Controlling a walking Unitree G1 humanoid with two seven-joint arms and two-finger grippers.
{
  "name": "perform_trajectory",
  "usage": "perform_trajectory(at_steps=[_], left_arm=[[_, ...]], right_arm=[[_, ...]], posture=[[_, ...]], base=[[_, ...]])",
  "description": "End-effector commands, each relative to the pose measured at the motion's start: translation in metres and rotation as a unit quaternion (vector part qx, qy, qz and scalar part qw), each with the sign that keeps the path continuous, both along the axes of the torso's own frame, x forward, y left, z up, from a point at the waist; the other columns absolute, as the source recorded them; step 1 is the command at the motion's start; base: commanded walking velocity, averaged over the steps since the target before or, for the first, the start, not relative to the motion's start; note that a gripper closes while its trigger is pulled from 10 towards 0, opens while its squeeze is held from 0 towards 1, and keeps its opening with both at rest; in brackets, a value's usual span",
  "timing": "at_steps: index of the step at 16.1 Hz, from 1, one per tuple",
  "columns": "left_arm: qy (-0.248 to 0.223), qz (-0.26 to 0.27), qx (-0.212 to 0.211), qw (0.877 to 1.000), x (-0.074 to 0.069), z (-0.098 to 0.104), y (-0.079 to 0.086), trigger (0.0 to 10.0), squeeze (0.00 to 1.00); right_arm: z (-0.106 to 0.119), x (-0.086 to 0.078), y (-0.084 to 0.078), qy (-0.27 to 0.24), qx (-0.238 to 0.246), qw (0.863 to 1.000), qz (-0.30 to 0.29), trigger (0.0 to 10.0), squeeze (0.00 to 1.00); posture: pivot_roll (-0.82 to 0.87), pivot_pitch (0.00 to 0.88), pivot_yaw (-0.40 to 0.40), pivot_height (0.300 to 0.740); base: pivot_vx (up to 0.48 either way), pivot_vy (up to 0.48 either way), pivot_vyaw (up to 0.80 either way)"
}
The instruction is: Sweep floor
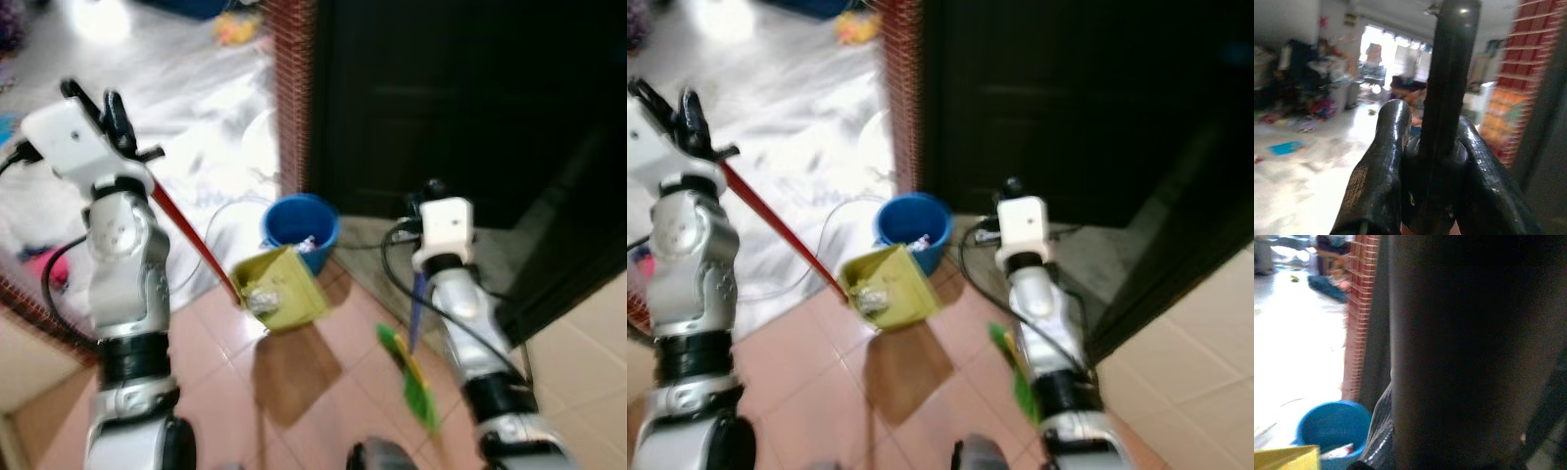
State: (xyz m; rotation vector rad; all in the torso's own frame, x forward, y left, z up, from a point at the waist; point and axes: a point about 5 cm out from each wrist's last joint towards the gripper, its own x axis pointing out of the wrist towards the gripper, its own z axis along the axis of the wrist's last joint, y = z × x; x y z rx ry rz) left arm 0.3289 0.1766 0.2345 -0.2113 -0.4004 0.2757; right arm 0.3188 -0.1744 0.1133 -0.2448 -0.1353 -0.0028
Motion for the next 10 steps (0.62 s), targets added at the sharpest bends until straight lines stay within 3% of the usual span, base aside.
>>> perform_trajectory(at_steps=[1,5,10], left_arm=[[-0.061,0.000,-0.017,0.998,-0.004,0.027,0.003,10.0,0.00],[-0.077,0.006,-0.016,0.997,-0.005,0.036,0.004,10.0,0.00],[-0.069,0.053,0.014,0.996,-0.003,0.038,0.013,10.0,0.00]], right_arm=[[0.012,0.005,0.008,-0.023,-0.014,1.000,0.017,10.0,0.00],[0.012,0.005,0.009,-0.023,-0.015,0.999,0.018,10.0,0.00],[0.012,0.005,0.009,-0.023,-0.016,0.999,0.019,10.0,0.00]], posture=[[0.01,0.000,0.015,0.740],[0.02,0.000,0.016,0.740],[0.01,0.000,0.017,0.740]], base=[[0.465,0.000,0.00],[0.463,0.000,0.00],[0.462,0.000,0.00]])
